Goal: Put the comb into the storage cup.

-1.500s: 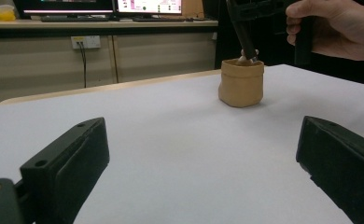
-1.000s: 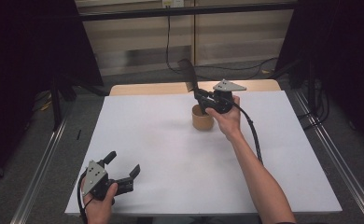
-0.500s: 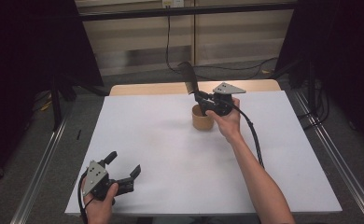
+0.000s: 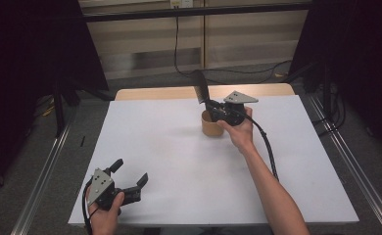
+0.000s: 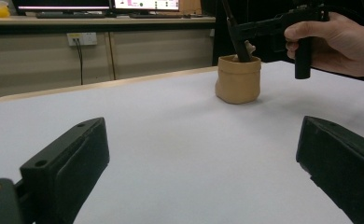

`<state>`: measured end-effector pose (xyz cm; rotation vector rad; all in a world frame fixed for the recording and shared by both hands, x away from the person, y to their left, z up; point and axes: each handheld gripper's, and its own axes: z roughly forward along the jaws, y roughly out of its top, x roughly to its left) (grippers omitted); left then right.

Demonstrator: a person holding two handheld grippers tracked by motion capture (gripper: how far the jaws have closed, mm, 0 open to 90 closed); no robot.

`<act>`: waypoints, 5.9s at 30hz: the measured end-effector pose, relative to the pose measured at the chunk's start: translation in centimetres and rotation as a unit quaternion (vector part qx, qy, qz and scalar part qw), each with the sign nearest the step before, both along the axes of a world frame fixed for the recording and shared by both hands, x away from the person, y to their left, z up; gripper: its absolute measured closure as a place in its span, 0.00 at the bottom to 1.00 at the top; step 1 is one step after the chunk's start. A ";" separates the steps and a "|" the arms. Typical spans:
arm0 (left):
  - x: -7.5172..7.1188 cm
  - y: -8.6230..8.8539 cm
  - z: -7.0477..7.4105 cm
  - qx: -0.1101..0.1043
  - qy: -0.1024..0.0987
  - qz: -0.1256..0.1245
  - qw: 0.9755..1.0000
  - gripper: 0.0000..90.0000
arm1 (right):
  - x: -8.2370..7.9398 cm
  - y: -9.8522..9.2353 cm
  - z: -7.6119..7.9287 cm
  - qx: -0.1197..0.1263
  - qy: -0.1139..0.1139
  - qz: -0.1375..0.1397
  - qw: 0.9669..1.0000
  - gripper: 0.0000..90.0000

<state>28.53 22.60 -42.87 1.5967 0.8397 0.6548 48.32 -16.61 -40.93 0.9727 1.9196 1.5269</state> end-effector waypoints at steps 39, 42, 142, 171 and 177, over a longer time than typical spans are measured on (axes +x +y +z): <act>0.1 -0.1 -0.1 0.003 0.002 -0.003 1.000 0.03 | -1.3 0.2 -1.5 -0.032 0.024 -0.012 0.999 0.81; 0.1 -0.1 -0.1 0.002 0.002 -0.003 1.000 0.03 | -1.2 0.1 -1.6 -0.024 0.026 -0.018 0.999 0.81; 0.5 0.1 -0.3 -0.015 0.012 0.028 0.999 0.03 | -9.7 -4.8 0.6 0.006 -0.010 -0.111 0.994 0.00; 0.5 0.2 -0.3 -0.015 0.012 0.033 0.999 0.03 | -13.7 -6.9 -0.1 0.013 -0.024 -0.134 0.991 0.00; 0.4 0.2 -0.2 -0.016 0.010 0.032 0.999 0.03 | -14.8 -8.0 -0.7 0.001 -0.037 -0.144 0.989 0.00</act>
